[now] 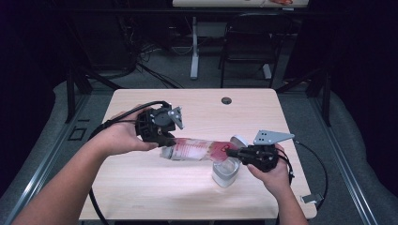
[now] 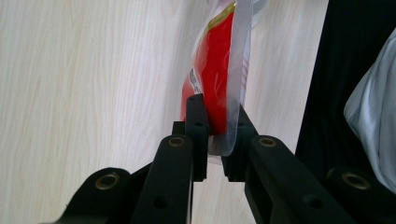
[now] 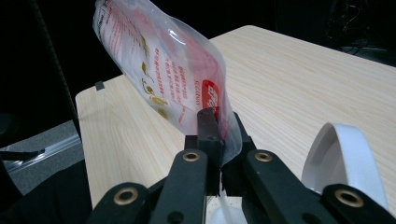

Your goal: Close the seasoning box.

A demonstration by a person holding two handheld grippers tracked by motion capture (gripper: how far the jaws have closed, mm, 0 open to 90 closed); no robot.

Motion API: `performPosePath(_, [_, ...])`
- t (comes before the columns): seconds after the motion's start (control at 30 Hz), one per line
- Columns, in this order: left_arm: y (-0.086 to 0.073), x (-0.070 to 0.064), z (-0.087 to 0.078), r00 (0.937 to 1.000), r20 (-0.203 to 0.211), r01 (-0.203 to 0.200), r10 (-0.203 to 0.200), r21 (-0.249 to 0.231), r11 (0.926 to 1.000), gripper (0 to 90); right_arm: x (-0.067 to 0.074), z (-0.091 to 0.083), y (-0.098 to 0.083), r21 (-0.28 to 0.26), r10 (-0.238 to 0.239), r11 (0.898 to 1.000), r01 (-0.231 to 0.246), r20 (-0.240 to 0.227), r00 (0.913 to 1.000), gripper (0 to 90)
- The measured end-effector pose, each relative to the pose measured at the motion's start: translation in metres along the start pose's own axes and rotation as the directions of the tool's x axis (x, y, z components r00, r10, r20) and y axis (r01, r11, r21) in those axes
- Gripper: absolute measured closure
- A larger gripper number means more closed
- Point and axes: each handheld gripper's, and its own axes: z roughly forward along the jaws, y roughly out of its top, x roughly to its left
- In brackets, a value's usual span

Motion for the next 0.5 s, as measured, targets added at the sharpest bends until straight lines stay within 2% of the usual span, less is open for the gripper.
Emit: performPosePath(0.5, [0.0074, -0.0011, -0.0032, 0.9999, -0.002, -0.011, 0.011, -0.019, 0.9998, 83.7, -0.0016, -0.0064, 0.0007, 0.003, -0.010, 1.000, 0.010, 0.014, 0.9999, 89.0])
